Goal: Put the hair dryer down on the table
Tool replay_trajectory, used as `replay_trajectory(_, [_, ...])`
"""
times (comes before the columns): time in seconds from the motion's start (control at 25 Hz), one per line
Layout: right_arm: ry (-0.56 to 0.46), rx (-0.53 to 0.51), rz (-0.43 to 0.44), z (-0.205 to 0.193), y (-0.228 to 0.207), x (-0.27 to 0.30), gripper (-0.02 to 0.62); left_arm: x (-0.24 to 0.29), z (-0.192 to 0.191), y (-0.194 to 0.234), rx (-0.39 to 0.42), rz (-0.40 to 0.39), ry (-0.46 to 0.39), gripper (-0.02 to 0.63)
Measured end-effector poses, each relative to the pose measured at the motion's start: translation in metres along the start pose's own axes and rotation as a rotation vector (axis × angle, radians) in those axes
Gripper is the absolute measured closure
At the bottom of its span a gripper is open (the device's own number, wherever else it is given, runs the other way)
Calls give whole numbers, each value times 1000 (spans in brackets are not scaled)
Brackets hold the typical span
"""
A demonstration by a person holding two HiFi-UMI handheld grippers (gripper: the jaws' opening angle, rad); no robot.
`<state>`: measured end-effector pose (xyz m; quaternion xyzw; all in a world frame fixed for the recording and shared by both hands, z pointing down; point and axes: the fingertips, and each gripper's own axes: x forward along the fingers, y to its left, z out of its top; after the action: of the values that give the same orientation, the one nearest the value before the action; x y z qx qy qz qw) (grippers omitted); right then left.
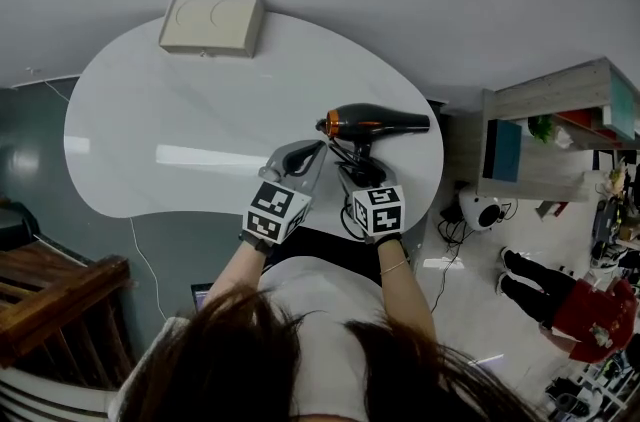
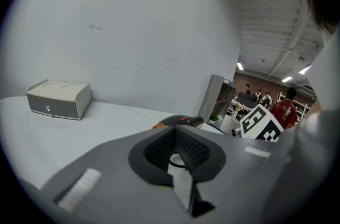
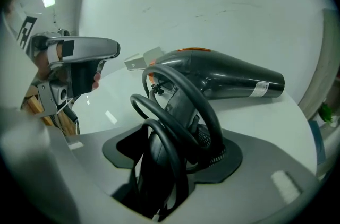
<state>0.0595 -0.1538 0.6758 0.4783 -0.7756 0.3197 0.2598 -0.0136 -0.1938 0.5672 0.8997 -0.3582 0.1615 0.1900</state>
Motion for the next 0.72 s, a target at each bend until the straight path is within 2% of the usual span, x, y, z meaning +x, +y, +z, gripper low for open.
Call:
replay_trajectory(0.24, [-3, -19, 14, -1, 1, 1, 343, 1, -3, 0, 0, 3, 4, 549])
replay_trajectory(0.44, [10, 3, 50, -1, 5, 1, 303, -2, -3, 2, -1, 12, 1, 549])
replay_trajectory(0.56, [12, 11, 41, 0, 2, -1, 271, -4, -1, 3, -1, 17, -4, 549])
replay_trajectory(0.72, [2, 9, 34, 1, -3, -5, 264, -7, 2, 4, 1, 22, -12, 549])
